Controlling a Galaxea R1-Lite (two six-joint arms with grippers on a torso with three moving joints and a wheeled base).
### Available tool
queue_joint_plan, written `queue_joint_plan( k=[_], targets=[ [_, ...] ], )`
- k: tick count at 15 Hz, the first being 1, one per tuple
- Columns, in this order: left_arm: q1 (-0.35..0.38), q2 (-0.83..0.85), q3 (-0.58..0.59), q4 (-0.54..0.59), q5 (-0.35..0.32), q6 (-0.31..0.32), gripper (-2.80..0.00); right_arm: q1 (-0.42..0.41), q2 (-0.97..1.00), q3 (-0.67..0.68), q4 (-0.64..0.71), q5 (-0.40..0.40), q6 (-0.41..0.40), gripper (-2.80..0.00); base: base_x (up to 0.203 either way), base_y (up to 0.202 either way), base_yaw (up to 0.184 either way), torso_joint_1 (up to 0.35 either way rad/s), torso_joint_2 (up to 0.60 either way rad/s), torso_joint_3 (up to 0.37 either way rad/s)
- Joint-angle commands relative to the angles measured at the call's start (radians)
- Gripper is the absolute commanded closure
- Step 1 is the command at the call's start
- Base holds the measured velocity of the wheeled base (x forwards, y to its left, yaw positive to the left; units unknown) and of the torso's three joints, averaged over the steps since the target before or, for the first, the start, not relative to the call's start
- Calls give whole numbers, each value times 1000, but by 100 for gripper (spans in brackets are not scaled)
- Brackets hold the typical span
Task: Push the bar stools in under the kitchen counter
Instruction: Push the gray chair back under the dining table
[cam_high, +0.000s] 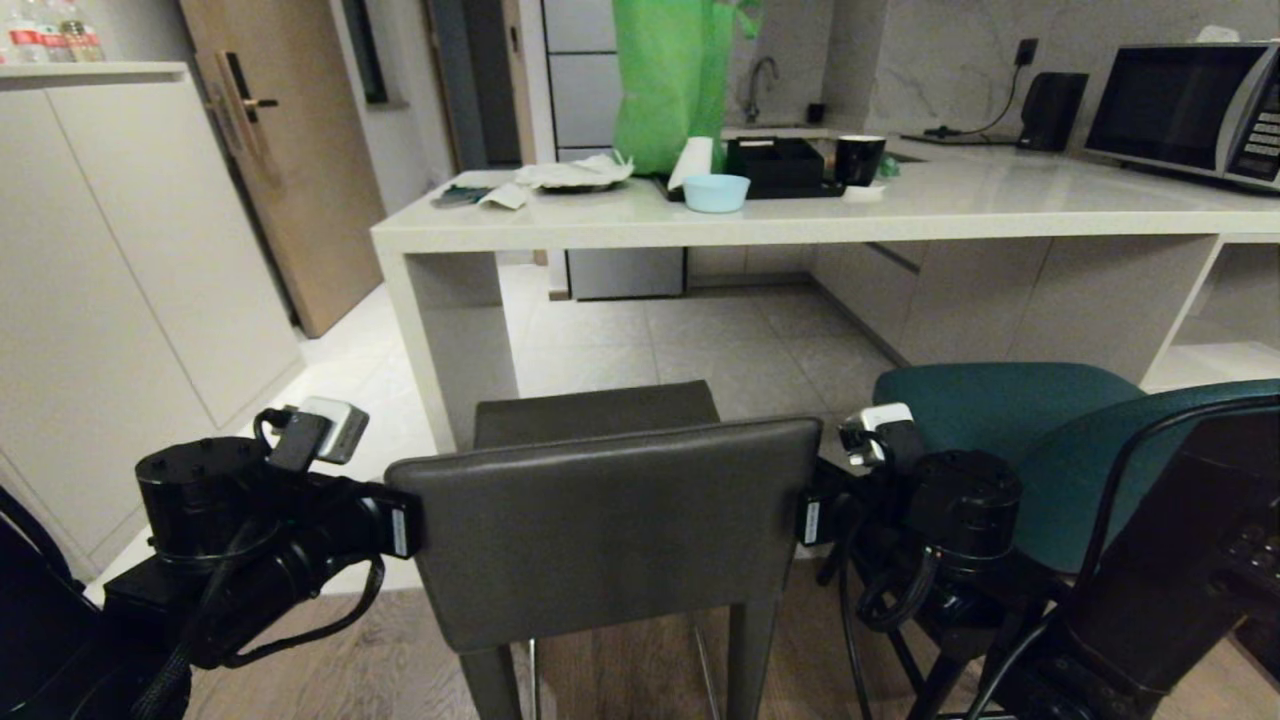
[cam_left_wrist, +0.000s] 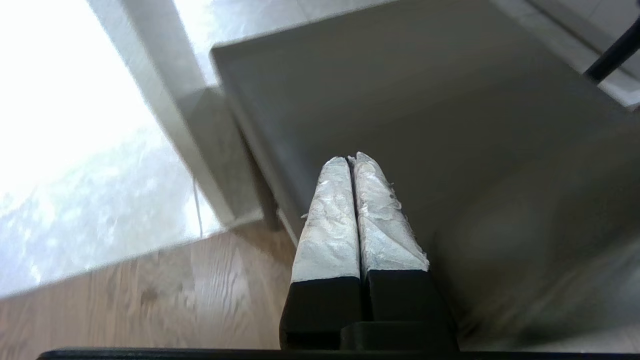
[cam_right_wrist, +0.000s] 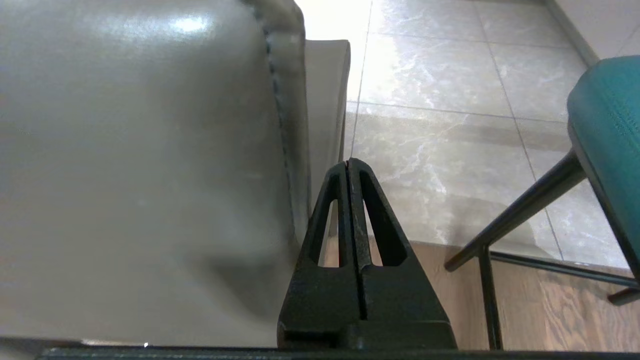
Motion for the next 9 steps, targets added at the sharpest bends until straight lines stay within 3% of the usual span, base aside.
queue_joint_plan(
  k=[1,6,9],
  targets=[
    [-32,16,-48,12,18,0,0,-3,16,-18,-7,-2,-1,0,0,0,0,0,0,0],
    [-42,38,-236,179,39,1,0,-7,64,-67,0,-1,-4,0,0,0,0,0,0,0],
    [-39,72,-258,181,40,0,0,-7,75,-67,-2,0,-4,0,0,0,0,0,0,0]
  ],
)
